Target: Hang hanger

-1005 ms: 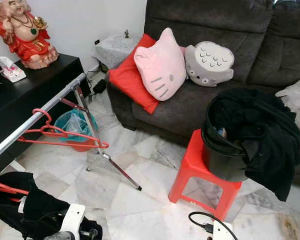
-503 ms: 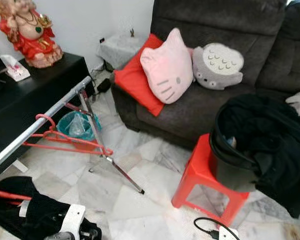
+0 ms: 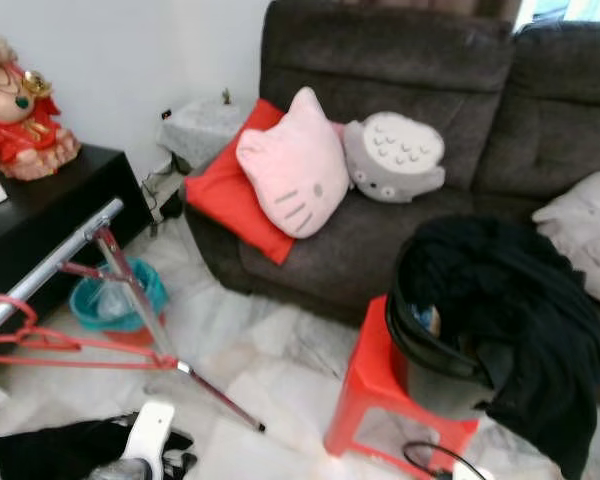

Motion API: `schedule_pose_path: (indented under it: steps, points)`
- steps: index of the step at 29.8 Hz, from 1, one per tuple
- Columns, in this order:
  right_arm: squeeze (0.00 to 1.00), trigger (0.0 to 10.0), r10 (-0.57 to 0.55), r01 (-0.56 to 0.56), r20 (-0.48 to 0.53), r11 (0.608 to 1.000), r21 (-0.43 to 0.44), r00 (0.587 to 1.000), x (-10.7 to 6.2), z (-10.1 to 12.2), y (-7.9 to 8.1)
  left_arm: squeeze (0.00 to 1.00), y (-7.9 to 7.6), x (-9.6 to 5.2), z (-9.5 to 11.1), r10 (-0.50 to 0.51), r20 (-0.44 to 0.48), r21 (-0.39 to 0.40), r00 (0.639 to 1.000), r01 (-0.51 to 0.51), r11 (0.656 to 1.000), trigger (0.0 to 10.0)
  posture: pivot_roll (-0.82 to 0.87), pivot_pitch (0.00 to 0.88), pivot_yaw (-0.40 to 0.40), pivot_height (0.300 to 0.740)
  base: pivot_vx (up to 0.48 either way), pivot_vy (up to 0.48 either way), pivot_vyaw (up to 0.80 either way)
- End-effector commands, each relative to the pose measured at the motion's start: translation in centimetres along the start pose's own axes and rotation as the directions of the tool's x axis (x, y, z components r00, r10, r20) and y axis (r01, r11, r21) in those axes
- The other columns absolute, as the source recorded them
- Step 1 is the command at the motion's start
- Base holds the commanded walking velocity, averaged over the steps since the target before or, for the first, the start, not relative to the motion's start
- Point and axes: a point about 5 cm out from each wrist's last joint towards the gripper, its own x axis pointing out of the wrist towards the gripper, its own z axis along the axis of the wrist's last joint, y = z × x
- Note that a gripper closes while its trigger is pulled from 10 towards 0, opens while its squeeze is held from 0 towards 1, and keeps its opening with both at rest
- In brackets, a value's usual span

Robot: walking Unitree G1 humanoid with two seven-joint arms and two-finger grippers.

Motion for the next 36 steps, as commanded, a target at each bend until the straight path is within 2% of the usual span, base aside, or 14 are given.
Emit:
schedule_pose_path:
  steps: [1,8,10,13,15,16,17,20,23,28,31,36]
  points:
    - [0.0,10.0,-0.039,0.039,-0.001,0.999,-0.001,0.999,-0.1,-0.3,-0.9,0.0,-0.1,0.0,-0.2,-0.001,-0.009,-0.002,1.0,0.001,1.0,10.0,0.0,0.0,0.04,0.74,0.0,0.0,0.0]
    - [0.0,10.0,-0.084,0.084,0.038,0.996,0.003,0.996,0.0,0.4,-1.9,0.0,-0.1,0.0,-0.1,-0.001,-0.009,0.0,1.0,0.001,1.0,10.0,0.0,0.0,0.041,0.74,0.0,0.0,0.0]
    - [0.0,10.0,-0.093,0.096,0.066,0.995,-0.039,0.993,0.1,0.9,-2.0,0.0,-0.1,0.0,-0.1,-0.001,-0.009,0.002,1.0,0.001,1.0,10.0,0.0,0.0,0.041,0.74,0.0,0.0,0.0]
    - [0.0,10.0,-0.09,0.104,0.172,0.992,-0.071,0.981,0.1,2.7,-1.6,0.0,-0.2,0.0,-0.1,0.0,-0.009,0.002,1.0,0.0,1.0,10.0,0.0,0.0,0.04,0.74,0.0,0.0,0.0]
    - [0.0,10.0,-0.092,0.114,0.204,0.989,-0.097,0.975,0.1,3.2,-1.5,0.0,-0.2,0.0,-0.1,0.001,-0.009,0.001,1.0,-0.001,1.0,10.0,0.0,0.0,0.039,0.74,0.0,0.0,0.0]
    - [0.0,10.0,-0.097,0.132,0.274,0.985,-0.111,0.957,0.0,4.3,-1.1,0.0,-0.2,0.0,-0.1,0.001,-0.009,0.0,1.0,-0.001,1.0,10.0,0.0,0.0,0.038,0.74,0.0,0.0,0.0]
    - [0.0,10.0,-0.098,0.137,0.35,0.986,-0.09,0.932,-0.1,5.5,-0.5,0.0,-0.2,0.0,-0.1,0.001,-0.009,0.0,1.0,-0.001,1.0,10.0,0.0,0.0,0.038,0.74,0.0,0.0,0.0]
    - [0.0,10.0,-0.097,0.145,0.405,0.985,-0.091,0.909,-0.4,6.3,-0.1,0.0,-0.2,0.0,-0.2,0.0,-0.01,0.0,1.0,0.0,1.0,10.0,0.0,0.0,0.036,0.74,0.0,0.0,0.0]
    - [0.0,10.0,-0.104,0.175,0.526,0.981,-0.085,0.844,-1.3,6.8,0.6,0.0,-0.2,0.0,-0.2,0.0,-0.01,0.001,1.0,0.0,1.0,10.0,0.0,0.0,0.035,0.74,0.0,0.0,0.0]
    - [0.0,10.0,-0.112,0.181,0.586,0.982,-0.06,0.803,-2.0,6.5,1.2,0.0,-0.2,0.0,-0.2,0.0,-0.011,0.003,1.0,0.0,1.0,10.0,-0.01,0.0,0.037,0.74,0.0,0.0,0.0]
    - [0.0,10.0,-0.072,0.143,0.623,0.988,-0.065,0.779,-2.7,6.1,2.1,0.0,-0.1,0.0,-0.2,0.0,-0.012,0.002,1.0,0.0,1.0,10.0,-0.01,0.0,0.037,0.74,0.0,0.0,0.0]
    - [0.0,10.0,-0.019,0.108,0.64,0.989,-0.1,0.768,-3.3,5.8,2.7,0.0,-0.2,0.0,-0.3,0.0,-0.013,0.005,1.0,0.0,1.0,10.0,-0.01,0.0,0.035,0.74,0.0,0.0,0.0]
